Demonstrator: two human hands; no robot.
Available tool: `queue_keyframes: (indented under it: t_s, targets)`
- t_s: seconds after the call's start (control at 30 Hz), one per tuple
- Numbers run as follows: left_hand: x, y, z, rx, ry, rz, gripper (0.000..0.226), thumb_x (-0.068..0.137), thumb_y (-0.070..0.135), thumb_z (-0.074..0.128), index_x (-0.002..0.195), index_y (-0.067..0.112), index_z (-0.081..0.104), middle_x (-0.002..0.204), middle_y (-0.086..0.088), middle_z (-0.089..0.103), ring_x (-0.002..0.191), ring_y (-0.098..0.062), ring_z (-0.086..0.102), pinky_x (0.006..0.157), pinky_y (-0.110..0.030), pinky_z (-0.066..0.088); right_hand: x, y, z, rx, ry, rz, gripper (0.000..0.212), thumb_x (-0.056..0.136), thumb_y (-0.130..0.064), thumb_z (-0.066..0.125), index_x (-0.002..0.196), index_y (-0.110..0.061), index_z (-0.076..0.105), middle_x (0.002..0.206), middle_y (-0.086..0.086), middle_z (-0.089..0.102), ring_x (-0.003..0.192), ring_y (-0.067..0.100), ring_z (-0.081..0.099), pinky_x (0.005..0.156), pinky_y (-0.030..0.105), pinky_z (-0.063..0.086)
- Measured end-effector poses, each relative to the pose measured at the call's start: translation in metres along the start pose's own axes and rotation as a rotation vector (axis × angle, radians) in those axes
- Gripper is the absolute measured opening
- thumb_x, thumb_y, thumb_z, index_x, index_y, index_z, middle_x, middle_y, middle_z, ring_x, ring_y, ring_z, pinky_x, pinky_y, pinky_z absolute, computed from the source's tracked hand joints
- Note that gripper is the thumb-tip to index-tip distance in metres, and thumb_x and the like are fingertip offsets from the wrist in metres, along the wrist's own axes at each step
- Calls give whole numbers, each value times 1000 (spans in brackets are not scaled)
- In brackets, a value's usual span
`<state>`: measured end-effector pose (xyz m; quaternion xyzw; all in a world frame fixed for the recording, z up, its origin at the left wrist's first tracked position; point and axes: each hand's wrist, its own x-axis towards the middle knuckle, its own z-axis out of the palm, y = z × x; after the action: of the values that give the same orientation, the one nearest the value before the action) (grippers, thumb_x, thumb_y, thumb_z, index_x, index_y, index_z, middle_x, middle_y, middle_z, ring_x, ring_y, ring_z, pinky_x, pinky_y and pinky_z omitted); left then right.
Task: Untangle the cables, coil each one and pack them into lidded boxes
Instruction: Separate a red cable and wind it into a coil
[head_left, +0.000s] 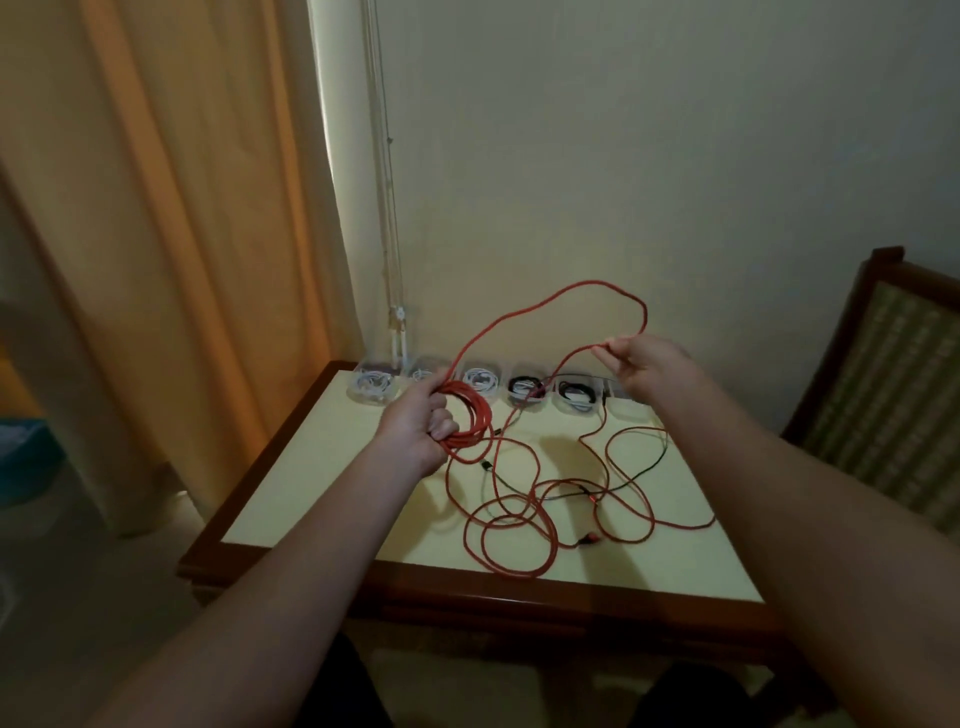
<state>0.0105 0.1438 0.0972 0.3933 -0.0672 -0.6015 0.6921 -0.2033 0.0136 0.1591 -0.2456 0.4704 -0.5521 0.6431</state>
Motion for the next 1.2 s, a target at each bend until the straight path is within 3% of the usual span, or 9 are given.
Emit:
queue_keyframes:
  t_s: [0.17,0.4,0.5,0.57,0.7,0.77,0.87,1.07,1.2]
  targets:
    - [14,12,-6,44,47,-9,11,97,15,61,87,12,62,42,8,24,29,-5,16,27,-18,14,10,-19,33,431,-118,76,17,98,10,52,83,6,58,108,16,61,122,27,58,105,22,44]
    - [15,59,50,40,-37,57,12,102,12,52,93,10,60,41,4,29,26,-7,18,27,-17,15,9,-113,100,662,-318,-160,17,96,14,53,81,6,56,86,18,57,123,29,59,93,34,52]
    - [8,78,80,37,-90,103,15,101,11,54,87,8,59,56,2,32,27,-6,17,29,-16,14,-4,-156,124,697,-425,-221,17,94,13,57,79,6,58,76,20,63,79,28,71,73,39,57]
    - [1,88,95,27,-135,119,15,101,11,54,87,8,59,47,5,31,27,-6,17,29,-16,15,-15,-176,131,689,-480,-249,17,96,9,57,80,4,57,60,16,66,50,24,69,89,30,52]
    - [-9,100,107,4,-194,155,9,101,12,54,95,9,61,40,8,24,28,-6,17,29,-16,14,-35,-195,127,505,-475,-337,13,95,3,61,86,-5,57,58,11,69,52,20,71,102,16,39]
    - [-14,102,108,13,-208,182,8,100,13,56,95,10,61,40,8,24,28,-6,17,29,-16,14,-46,-198,118,505,-490,-369,14,91,9,64,83,0,58,58,15,68,52,23,71,76,28,61]
    - [-26,100,106,18,-215,205,6,99,14,57,95,11,61,41,8,28,30,-6,17,30,-16,15,-57,-189,102,372,-431,-414,17,89,13,65,80,0,57,66,16,68,56,22,72,55,29,60]
    - [-45,73,84,10,-213,154,12,98,15,60,87,12,58,45,8,24,30,-5,17,29,-16,15,-75,-119,38,-542,-436,-446,16,89,15,62,88,0,57,88,17,62,81,26,68,66,33,64]
    - [-61,57,65,5,-214,103,19,99,19,60,82,13,56,42,8,23,29,-5,17,28,-16,15,-89,-86,-10,-667,-545,-231,19,92,10,59,110,5,59,103,23,62,87,30,71,74,35,64]
